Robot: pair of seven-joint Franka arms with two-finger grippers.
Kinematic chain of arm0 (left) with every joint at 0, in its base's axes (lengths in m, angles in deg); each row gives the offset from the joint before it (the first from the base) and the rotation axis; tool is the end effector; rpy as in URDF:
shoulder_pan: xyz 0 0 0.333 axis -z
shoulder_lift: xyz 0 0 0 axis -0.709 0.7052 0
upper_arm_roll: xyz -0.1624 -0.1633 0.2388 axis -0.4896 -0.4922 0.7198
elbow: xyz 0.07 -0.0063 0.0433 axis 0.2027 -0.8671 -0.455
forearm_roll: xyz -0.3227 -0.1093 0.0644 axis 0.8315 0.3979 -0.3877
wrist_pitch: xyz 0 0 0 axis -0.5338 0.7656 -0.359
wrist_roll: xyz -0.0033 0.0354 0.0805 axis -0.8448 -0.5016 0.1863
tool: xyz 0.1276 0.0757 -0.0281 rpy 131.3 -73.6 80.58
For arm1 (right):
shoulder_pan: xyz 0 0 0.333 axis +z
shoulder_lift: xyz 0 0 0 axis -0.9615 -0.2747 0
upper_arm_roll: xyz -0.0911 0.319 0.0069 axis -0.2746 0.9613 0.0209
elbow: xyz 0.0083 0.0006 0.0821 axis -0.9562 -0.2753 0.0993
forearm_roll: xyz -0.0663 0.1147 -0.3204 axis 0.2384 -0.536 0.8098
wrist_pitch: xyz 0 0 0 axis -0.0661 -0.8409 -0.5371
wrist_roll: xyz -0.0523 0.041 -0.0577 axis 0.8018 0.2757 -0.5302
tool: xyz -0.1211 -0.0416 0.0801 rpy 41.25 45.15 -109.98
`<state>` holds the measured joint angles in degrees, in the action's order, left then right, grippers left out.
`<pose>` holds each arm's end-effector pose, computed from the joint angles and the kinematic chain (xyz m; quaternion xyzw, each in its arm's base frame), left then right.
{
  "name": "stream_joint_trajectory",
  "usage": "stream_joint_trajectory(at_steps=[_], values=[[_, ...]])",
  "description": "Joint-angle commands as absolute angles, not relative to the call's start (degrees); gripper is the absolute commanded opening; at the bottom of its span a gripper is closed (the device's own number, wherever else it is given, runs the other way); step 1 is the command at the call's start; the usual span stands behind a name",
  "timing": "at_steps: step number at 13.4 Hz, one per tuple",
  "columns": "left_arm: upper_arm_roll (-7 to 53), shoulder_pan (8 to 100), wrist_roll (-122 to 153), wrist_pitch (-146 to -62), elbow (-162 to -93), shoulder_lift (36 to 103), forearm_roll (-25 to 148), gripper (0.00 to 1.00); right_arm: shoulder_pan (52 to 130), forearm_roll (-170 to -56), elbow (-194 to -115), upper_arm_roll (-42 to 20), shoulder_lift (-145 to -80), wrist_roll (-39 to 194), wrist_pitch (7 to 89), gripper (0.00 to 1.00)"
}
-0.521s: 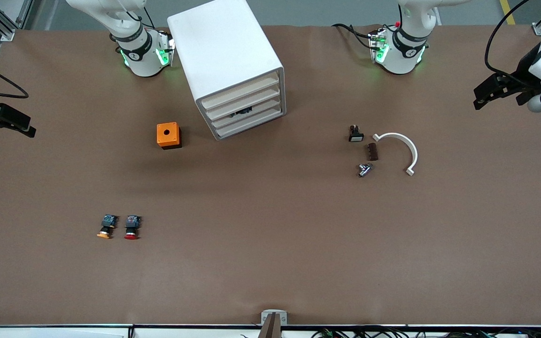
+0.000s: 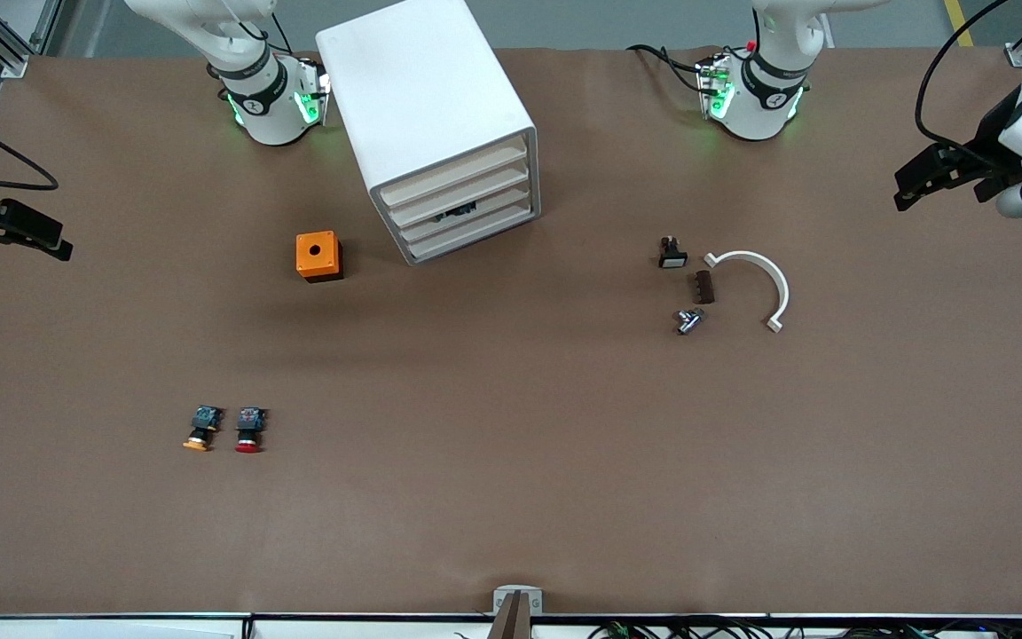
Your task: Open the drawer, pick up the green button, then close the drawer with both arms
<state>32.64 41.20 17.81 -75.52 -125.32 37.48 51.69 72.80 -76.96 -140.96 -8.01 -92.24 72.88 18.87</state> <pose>0.4634 -0.0372 0.5955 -0.9989 -0.0397 0.0176 0.0174 0.5174 -0.0290 0.5945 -0.9993 0.0280 0.0221 0.0076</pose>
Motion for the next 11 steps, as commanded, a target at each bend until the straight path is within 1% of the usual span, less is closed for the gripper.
stream_joint_trajectory(at_steps=[1,4,6,8,11], values=[[32.43,40.84,17.85,-74.42,-120.85,42.28,50.66,1.00,71.51,-76.91,-140.67,-7.02,-92.23,72.13,17.96,1.00],[32.17,41.45,18.02,-74.42,-119.88,46.24,47.59,1.00,71.33,-76.91,-140.58,-7.10,-93.02,72.22,18.05,1.00],[31.55,41.90,18.81,-74.51,-118.22,50.54,47.58,1.00,71.33,-76.91,-140.67,-7.10,-93.11,72.13,18.05,0.99],[31.38,42.77,24.76,-74.60,-117.16,54.84,48.02,1.00,71.33,-77.17,-140.84,-7.10,-93.11,69.60,17.96,1.00],[31.20,46.54,34.69,-74.60,-116.01,60.91,48.28,1.00,71.68,-77.26,-140.67,-7.02,-92.93,67.75,16.82,1.00]])
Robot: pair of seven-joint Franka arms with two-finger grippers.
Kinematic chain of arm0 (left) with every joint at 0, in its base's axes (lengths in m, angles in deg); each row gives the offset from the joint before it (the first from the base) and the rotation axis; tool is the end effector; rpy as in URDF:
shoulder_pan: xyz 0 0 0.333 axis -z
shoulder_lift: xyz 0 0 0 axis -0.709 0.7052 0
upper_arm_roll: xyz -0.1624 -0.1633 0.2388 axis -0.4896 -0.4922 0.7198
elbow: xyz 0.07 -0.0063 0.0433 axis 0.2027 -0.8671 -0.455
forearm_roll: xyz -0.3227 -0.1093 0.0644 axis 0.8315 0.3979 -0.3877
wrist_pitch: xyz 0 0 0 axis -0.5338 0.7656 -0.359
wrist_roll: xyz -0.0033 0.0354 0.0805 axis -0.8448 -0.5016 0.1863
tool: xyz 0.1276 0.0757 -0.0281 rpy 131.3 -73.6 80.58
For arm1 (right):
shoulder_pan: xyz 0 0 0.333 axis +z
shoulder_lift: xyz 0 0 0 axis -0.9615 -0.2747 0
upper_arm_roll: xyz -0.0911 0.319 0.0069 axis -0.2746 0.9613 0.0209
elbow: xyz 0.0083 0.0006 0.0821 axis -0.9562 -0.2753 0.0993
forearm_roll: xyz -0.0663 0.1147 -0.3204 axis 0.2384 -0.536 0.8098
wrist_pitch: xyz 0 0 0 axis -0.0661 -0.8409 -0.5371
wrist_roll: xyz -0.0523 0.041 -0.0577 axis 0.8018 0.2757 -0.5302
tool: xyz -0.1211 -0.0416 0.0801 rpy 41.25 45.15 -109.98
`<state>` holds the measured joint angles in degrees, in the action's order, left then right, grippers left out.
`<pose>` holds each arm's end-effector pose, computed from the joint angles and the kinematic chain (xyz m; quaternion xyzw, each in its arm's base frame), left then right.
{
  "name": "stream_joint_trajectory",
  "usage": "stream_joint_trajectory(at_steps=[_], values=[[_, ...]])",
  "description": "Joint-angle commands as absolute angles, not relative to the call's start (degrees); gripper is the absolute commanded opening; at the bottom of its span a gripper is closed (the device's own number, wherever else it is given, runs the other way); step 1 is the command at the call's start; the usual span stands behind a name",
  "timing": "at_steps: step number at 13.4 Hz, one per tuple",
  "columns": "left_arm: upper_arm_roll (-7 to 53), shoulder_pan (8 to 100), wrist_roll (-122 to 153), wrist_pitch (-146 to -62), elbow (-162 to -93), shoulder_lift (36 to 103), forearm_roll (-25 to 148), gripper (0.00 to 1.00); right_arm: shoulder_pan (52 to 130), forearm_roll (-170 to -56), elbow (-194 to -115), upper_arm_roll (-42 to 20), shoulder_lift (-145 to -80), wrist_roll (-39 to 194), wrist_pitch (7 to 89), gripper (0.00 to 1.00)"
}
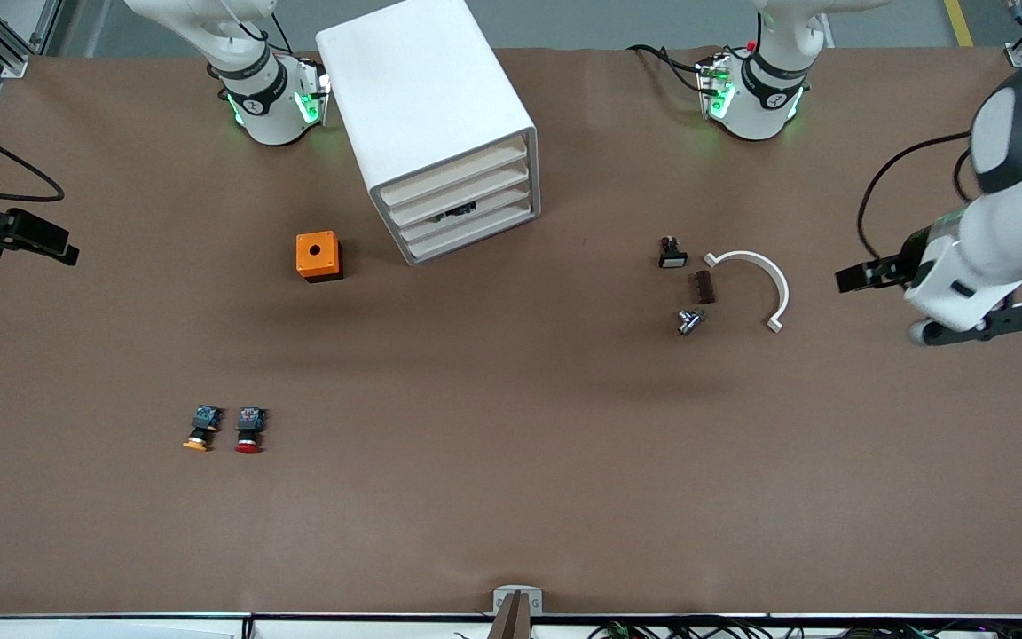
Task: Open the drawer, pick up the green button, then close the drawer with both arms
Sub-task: 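Reach the left gripper to the cabinet drawer front and grasp it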
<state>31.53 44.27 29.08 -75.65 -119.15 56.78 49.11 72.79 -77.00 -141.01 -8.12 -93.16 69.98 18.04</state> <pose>0.5423 -0.0652 0.4704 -0.9867 -0.0964 0.1236 0.0431 0.5191 -0.0299 0.5846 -0.9978 0.0543 0.0379 0.0072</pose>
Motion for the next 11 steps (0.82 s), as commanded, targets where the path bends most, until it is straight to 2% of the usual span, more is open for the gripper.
stream_joint_trajectory(at_steps=[1,11], values=[[31.11,47.52,38.90,-74.60,-115.49,63.28,48.46,1.00,71.86,-77.26,-140.67,-6.84,-92.93,65.82,15.60,1.00],[31.11,57.71,79.58,-74.60,-111.97,80.51,61.45,1.00,77.57,-83.58,-140.14,-6.66,-92.76,38.48,15.32,1.00]])
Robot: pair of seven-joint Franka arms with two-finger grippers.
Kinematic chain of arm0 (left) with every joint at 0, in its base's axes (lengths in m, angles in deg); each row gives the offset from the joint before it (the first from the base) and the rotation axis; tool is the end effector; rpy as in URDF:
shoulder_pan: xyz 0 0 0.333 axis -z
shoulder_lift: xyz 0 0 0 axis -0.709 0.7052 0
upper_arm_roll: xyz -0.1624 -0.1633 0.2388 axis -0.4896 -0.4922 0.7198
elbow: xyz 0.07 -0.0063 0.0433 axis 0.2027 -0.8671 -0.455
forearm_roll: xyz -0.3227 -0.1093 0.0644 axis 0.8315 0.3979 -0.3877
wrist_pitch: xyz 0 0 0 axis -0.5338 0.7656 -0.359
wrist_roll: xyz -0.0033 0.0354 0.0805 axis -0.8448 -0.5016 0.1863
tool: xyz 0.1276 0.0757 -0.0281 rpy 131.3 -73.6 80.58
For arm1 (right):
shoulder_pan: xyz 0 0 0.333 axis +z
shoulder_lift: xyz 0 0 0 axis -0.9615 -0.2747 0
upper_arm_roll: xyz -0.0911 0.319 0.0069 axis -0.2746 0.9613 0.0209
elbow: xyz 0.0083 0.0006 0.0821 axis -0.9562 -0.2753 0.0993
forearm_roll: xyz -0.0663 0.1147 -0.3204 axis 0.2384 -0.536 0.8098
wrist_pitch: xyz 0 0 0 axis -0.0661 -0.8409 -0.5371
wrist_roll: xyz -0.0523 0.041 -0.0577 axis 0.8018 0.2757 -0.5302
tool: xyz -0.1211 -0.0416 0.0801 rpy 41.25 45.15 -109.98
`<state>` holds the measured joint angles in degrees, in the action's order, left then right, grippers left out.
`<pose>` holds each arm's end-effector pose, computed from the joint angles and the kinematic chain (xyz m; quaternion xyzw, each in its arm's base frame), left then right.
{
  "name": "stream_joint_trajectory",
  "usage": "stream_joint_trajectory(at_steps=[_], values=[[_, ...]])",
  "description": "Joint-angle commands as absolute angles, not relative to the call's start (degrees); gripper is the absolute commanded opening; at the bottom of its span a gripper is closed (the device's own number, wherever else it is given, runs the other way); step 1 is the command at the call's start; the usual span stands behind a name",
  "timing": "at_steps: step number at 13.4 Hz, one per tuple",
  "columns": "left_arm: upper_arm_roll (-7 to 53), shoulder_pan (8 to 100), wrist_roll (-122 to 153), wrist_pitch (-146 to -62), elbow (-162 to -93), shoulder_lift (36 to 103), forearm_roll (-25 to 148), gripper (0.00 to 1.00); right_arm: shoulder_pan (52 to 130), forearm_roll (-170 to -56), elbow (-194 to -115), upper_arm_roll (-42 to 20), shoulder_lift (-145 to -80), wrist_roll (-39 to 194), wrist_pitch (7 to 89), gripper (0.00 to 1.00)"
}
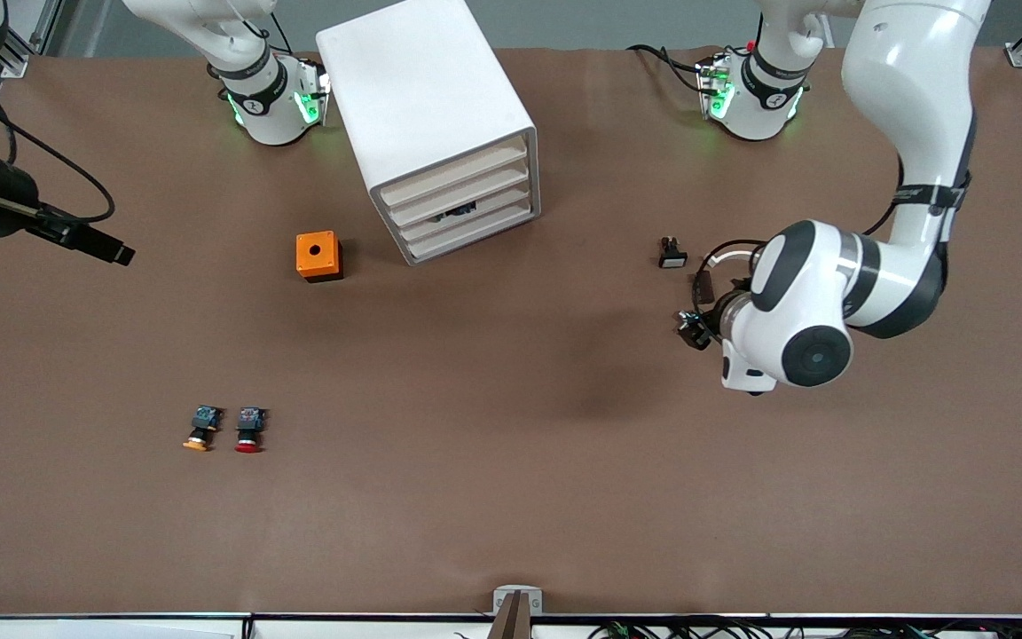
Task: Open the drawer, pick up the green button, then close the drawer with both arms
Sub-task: 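Reach the left gripper to the cabinet drawer front and grasp it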
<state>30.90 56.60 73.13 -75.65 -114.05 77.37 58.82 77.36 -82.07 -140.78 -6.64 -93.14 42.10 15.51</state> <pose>0.5435 -0.2175 0.3034 -0.8891 -0.3625 0.2607 0.1004 0.5121 0.0385 0.5841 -0.9680 0.2386 0.0701 0.0334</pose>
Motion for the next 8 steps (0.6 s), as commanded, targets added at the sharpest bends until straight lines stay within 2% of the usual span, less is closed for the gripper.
stream_joint_trajectory(at_steps=[1,4,8], values=[[31.11,58.07,85.12,-74.60,-111.97,82.53,61.99,1.00,78.09,-83.59,-140.05,-6.66,-92.76,38.21,15.24,1.00],[31.11,62.45,96.30,-74.60,-111.97,86.23,65.84,1.00,79.15,-84.37,-139.96,-6.58,-92.84,31.38,14.79,1.00],[31.11,65.62,109.94,-74.60,-111.97,90.10,81.03,0.99,81.17,-87.18,-140.05,-6.66,-92.93,21.89,15.32,1.00]])
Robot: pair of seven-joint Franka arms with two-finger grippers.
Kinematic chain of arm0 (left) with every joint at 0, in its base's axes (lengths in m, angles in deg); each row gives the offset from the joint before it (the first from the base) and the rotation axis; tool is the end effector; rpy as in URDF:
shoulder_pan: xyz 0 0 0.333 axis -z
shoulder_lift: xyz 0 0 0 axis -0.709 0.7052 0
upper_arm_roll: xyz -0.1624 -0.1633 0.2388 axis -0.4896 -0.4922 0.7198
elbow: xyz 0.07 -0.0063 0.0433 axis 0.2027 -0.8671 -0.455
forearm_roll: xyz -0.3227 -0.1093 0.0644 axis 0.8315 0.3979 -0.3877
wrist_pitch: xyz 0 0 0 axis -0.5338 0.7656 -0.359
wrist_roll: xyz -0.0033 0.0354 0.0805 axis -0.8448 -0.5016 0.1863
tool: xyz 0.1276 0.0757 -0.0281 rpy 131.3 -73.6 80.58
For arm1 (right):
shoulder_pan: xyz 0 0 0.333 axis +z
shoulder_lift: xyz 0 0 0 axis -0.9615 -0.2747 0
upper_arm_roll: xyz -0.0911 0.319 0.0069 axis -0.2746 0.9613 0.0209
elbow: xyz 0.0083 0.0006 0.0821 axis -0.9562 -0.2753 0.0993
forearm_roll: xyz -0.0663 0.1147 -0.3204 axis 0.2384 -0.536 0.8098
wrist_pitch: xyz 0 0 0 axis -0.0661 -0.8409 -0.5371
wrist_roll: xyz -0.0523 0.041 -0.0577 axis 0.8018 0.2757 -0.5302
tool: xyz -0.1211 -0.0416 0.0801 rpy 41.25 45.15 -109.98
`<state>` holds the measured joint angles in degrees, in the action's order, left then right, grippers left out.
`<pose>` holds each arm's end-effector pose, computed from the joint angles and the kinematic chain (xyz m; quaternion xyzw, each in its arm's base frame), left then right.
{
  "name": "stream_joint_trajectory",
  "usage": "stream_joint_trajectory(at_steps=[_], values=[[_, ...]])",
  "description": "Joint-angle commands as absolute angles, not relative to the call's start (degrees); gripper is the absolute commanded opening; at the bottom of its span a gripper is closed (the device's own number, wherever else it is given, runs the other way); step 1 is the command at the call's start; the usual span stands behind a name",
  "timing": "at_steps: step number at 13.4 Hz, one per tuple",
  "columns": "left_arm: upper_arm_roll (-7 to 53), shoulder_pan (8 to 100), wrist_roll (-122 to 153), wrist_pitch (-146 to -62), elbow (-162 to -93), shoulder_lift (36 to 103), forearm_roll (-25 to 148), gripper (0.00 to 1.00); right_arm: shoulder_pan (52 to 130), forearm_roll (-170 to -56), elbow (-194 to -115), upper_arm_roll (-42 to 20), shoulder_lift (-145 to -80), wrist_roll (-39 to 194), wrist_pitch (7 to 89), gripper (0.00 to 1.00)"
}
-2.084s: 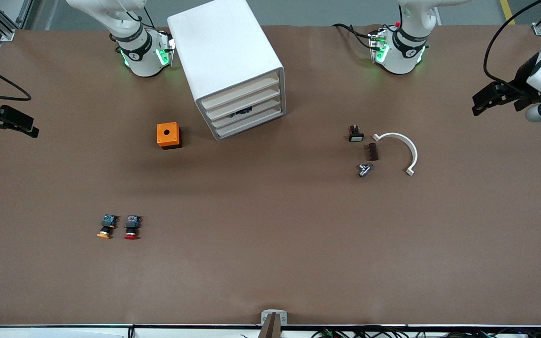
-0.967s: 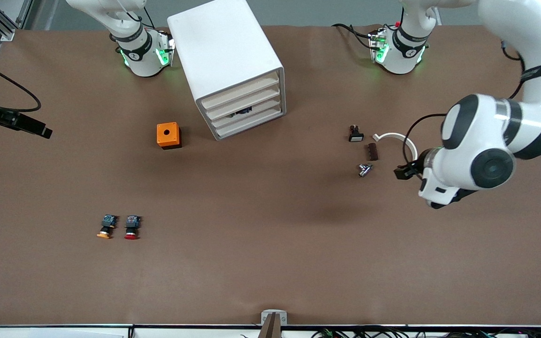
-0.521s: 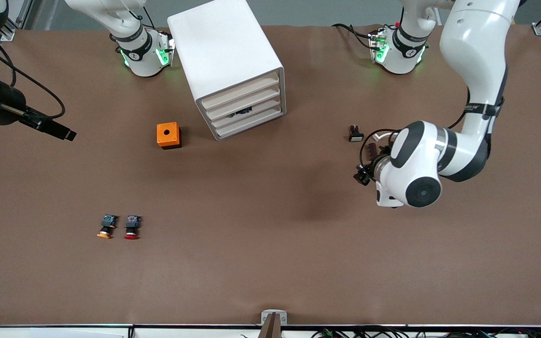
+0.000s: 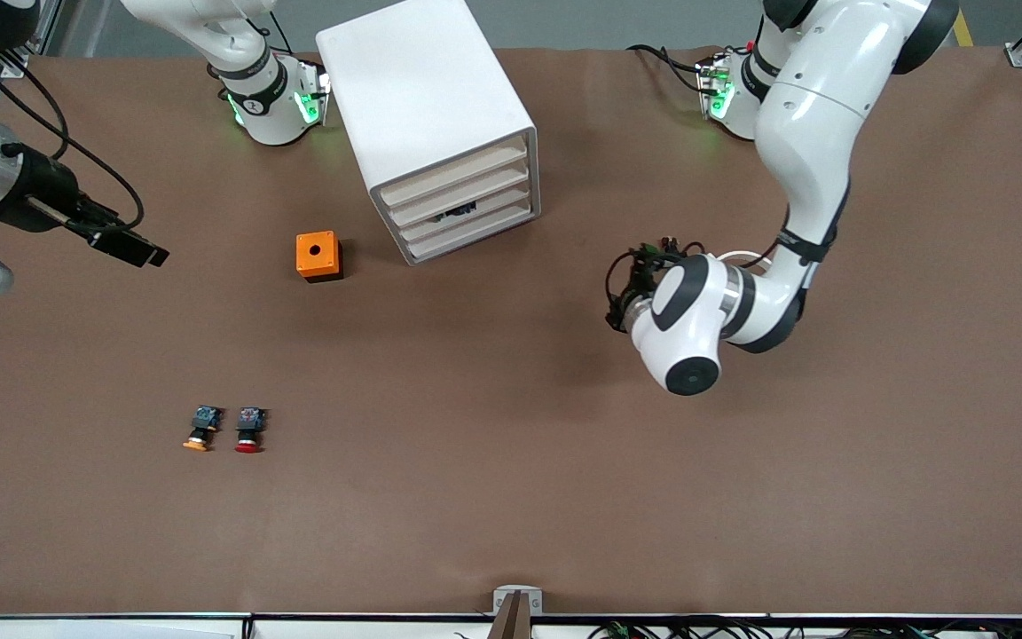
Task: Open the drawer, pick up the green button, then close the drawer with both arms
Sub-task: 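Reach the left gripper to the cabinet drawer front and grasp it, then pull the drawer open with the left gripper while the right gripper approaches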
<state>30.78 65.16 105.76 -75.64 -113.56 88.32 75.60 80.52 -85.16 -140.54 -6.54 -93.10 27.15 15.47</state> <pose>0.4792 -0.3328 0.2111 -0.7188 -0.5519 0.3783 0.1886 0.5082 0.0761 0.5872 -0.9378 0.3335 0.0841 0.0471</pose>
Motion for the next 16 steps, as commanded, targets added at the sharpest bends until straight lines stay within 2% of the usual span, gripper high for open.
stream_joint_trajectory(at_steps=[1,4,8,15,16], values=[[31.20,66.59,111.00,-74.60,-112.05,90.98,85.33,0.99,81.35,-89.11,-140.05,-6.66,-92.93,20.29,15.32,1.00],[31.20,68.96,118.08,-74.60,-112.41,94.76,90.72,0.97,81.61,-92.20,-140.40,-6.67,-92.93,15.72,15.58,1.00],[31.11,73.79,133.13,-74.60,-112.06,97.57,100.91,0.89,86.17,-92.11,-140.58,-6.75,-92.93,10.00,16.55,0.98],[31.20,77.58,140.81,-74.60,-111.97,98.98,109.37,0.68,94.70,-92.11,-140.58,-6.67,-93.02,-4.68,19.19,0.98],[31.20,77.50,140.72,-74.60,-111.97,99.16,109.46,0.56,95.49,-92.20,-140.58,-6.66,-93.02,-4.86,19.10,0.97]])
